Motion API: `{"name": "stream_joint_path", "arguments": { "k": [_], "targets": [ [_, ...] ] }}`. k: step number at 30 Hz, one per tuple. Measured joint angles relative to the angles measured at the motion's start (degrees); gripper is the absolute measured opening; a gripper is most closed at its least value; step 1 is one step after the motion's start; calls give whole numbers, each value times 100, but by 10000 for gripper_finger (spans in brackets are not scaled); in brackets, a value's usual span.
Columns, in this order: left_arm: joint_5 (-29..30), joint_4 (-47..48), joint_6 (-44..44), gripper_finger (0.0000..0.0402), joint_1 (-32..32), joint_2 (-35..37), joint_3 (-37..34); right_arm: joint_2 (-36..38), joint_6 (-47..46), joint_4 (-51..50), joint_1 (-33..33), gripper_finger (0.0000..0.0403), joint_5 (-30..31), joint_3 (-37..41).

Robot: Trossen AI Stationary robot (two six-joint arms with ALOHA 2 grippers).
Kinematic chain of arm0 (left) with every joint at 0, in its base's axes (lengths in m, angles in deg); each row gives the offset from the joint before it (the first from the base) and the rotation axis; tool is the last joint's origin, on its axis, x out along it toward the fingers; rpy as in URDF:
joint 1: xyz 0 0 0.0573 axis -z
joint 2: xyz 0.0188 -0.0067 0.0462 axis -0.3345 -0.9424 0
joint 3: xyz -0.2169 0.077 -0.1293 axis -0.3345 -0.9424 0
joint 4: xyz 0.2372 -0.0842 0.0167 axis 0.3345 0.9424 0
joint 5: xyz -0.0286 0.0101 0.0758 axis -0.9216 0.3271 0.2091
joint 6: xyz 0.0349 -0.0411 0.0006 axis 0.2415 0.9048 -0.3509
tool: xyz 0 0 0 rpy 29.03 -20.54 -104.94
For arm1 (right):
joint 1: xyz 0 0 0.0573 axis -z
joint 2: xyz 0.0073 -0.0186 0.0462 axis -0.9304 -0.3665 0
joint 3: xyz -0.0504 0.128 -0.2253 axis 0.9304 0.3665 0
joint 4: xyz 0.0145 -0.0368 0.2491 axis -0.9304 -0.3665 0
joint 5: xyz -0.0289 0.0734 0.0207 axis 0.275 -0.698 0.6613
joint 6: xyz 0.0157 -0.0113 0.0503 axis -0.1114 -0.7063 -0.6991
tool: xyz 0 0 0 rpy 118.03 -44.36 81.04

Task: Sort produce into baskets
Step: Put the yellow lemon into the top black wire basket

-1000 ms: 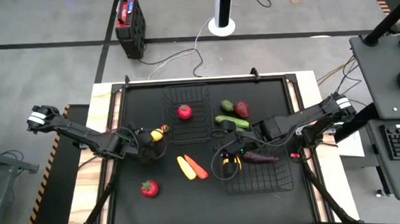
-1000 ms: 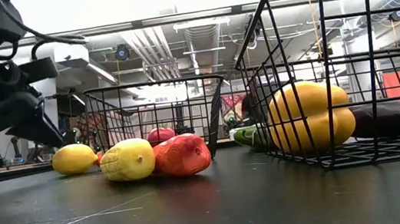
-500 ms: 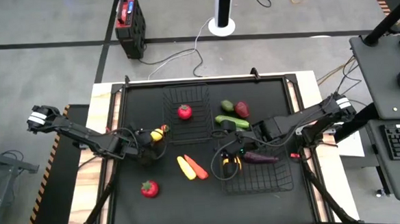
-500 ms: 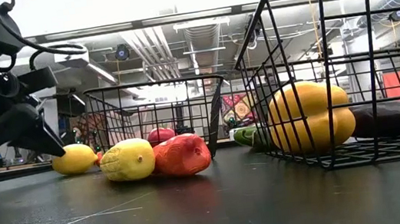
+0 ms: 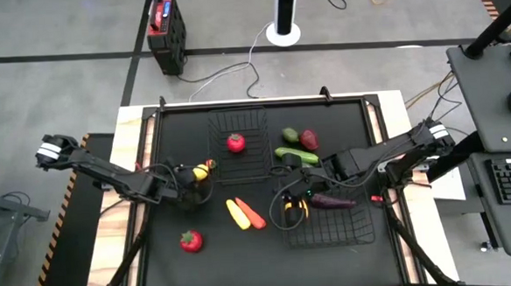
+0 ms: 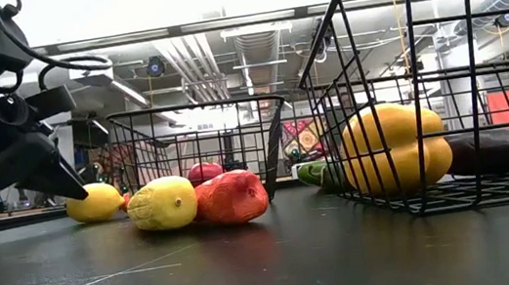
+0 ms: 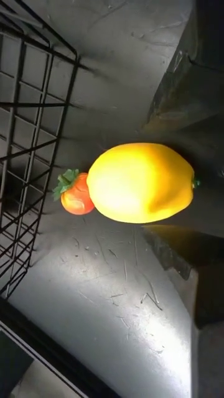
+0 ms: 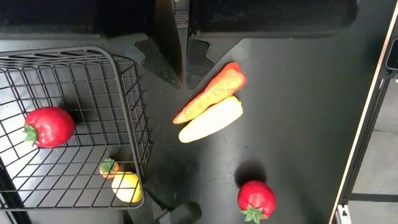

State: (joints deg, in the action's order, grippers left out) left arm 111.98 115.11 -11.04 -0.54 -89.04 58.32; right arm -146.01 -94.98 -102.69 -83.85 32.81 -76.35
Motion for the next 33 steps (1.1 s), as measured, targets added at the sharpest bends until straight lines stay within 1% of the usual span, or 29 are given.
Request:
{"name": "stream_joint_path", "arguments": {
  "k": [7, 24, 33],
  "targets": [
    [160, -349, -240, 236, 0, -291, -42, 0, 2, 16, 0, 13, 2, 2],
    [231, -545, -86, 232, 2, -1108, -44, 0, -72, 27, 0, 13, 2, 2],
    [229, -574, 13, 226, 0, -1150, -44, 0, -140, 25, 0, 13, 2, 2]
  ]
}}
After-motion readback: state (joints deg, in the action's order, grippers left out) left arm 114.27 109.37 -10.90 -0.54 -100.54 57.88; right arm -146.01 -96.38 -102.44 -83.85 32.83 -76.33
